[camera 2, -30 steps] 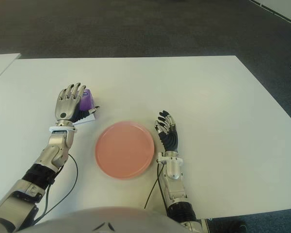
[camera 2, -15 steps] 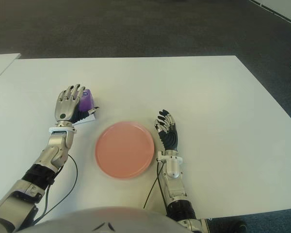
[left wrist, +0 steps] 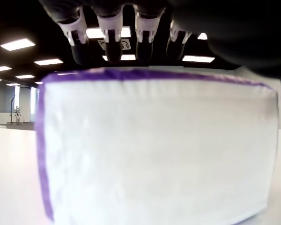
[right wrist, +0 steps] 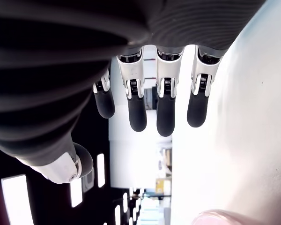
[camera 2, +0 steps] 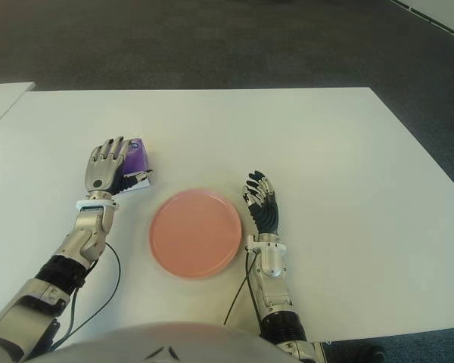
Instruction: Put the tissue paper into the plate.
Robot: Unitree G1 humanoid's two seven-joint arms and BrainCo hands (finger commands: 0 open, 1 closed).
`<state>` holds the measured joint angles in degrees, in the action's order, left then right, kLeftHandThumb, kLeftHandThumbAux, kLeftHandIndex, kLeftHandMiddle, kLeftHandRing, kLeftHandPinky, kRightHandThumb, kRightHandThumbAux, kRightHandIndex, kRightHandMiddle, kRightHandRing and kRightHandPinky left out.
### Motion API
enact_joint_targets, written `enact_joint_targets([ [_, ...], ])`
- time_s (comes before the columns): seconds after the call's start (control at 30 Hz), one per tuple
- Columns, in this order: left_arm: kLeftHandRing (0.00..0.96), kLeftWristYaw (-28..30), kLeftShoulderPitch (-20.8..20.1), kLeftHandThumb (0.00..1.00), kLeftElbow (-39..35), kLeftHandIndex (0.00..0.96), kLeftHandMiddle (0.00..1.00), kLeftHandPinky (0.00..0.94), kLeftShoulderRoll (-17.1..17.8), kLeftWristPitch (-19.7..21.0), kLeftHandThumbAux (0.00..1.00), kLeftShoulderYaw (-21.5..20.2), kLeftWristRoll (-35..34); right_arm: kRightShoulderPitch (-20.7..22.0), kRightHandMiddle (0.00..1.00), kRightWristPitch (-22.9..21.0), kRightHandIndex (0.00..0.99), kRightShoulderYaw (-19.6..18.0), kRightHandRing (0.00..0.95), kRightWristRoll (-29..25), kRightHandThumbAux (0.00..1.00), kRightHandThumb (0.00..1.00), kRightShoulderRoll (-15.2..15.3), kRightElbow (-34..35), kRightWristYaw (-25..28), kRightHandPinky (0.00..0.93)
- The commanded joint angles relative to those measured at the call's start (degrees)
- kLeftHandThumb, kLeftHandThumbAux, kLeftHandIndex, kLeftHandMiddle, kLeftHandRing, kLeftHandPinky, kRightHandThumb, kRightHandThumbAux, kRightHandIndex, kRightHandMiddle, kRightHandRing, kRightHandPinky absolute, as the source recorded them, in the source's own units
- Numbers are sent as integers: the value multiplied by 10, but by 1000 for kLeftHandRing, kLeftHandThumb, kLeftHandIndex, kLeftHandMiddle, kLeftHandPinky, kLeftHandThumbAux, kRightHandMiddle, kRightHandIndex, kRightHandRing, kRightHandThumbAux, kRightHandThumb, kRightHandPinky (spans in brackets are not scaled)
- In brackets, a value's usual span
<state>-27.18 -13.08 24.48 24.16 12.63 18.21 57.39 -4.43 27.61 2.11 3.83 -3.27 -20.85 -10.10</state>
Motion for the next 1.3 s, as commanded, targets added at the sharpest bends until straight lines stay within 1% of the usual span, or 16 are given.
enact_joint_targets([
  [0.03,0,-6,-9,273,18,0,0,0,3,1,219,11,-2,-35,245,-28,165,-8,251,-10,621,386,-10,-43,2,265],
  [0.27,0,-3,-15,261,33,0,0,0,2,1,207,17,-6,-37,251,-29,164,-10,261,-14,620,387,-12,-40,5,285],
  [0.63,0,-6,-25,266,59,0,0,0,-2,-4,232,23,-13,-40,256,-27,165,-13,269,-28,607,392,-12,-36,13,292],
  [0.9,0,-24,-36,271,88,0,0,0,-5,-11,234,30,-22,-42,251,-22,162,-14,265,-32,605,398,-12,-35,19,290],
  [1.13,0,-50,-55,268,128,0,0,0,-10,-22,225,40,-28,-44,242,-16,150,-15,256,-33,609,387,-13,-37,19,275],
  [1.3,0,-69,-68,270,156,0,0,0,-14,-28,223,46,-31,-46,244,-19,154,-16,259,-37,612,387,-13,-33,22,286],
])
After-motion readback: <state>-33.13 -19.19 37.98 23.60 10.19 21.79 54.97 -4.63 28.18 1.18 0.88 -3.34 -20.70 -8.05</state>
